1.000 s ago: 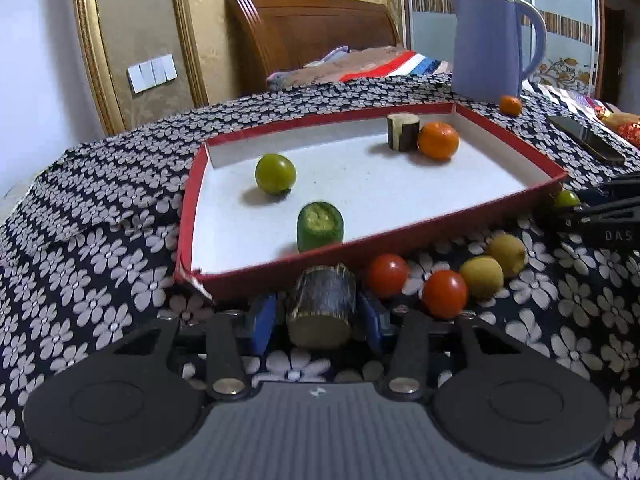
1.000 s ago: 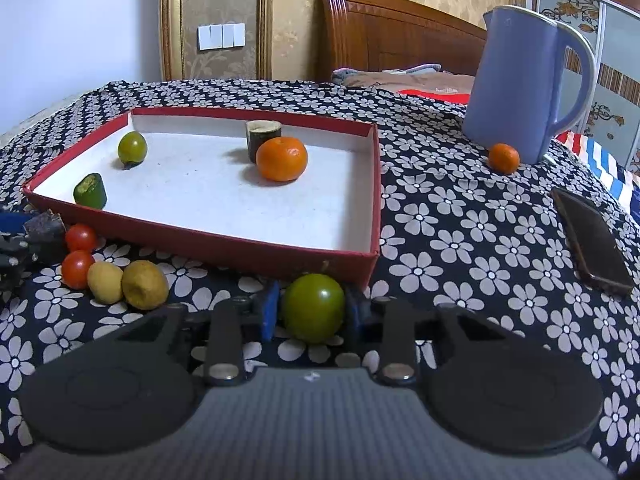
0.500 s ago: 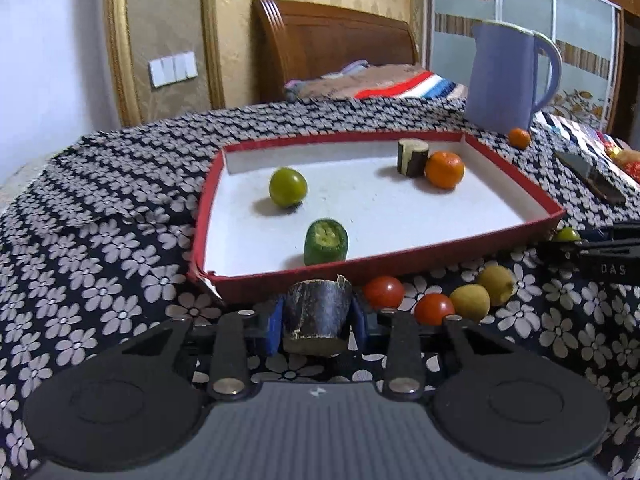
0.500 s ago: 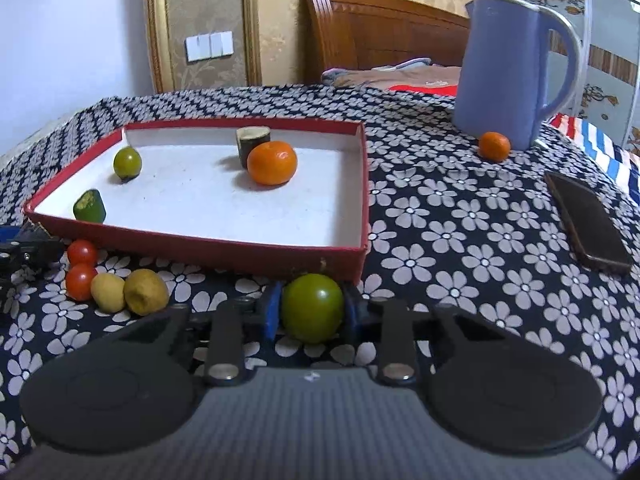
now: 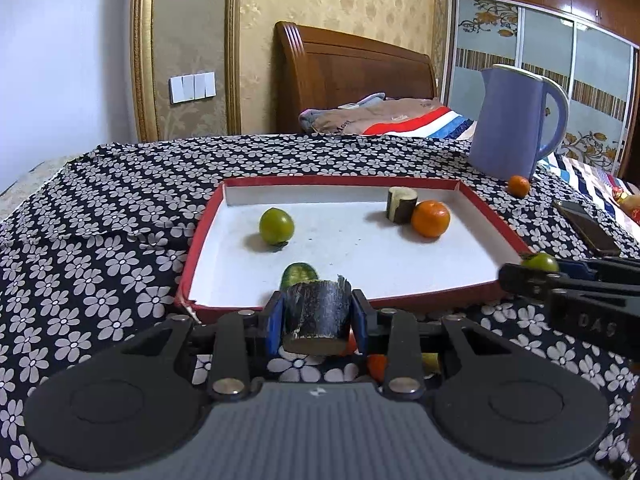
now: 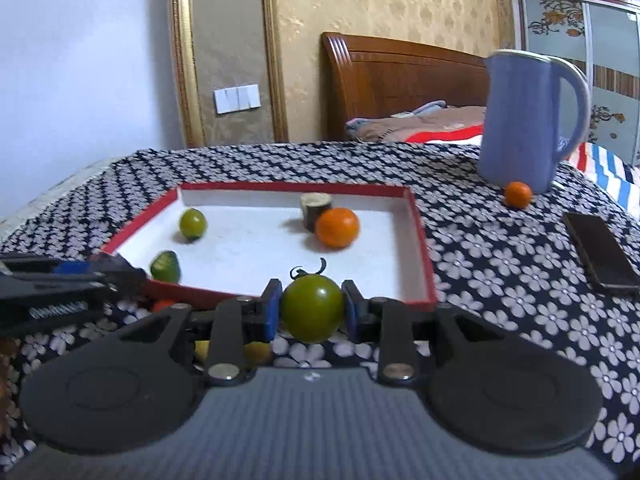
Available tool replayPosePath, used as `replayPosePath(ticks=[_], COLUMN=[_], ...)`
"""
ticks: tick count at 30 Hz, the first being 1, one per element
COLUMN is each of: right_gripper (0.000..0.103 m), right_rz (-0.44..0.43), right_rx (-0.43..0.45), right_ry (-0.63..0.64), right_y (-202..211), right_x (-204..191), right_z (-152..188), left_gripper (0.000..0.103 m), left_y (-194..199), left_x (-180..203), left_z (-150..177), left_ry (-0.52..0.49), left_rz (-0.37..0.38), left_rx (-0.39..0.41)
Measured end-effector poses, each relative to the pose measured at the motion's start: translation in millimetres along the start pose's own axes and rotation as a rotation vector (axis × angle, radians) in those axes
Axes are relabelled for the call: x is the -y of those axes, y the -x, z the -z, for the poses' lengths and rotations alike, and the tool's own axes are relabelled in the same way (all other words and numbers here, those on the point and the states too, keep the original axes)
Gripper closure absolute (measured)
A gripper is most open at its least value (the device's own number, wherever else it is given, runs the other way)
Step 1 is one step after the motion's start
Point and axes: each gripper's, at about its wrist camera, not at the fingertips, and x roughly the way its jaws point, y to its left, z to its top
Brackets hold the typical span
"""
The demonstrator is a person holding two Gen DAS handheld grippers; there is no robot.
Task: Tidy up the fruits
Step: 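Lift and carry the cylinder piece and green tomato over the tray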
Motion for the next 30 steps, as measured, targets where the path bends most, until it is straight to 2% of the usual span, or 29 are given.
replayPosePath(ticks=[11, 30], right_gripper=[0.073, 0.073], right_rz=[0.004, 0.015], right_rx=[0.013, 0.032], right_ry=[0.023, 0.049], right_y=[-3, -3], right_x=[-10, -10], right_z=[-14, -29], left_gripper=[0.070, 0.070], left_y=[-2, 0], left_x=[10, 14], left_z=[-9, -35], left_ry=[-0.018, -0.022], left_rz=[-0.032, -0.027], left_rx=[0.010, 0.019])
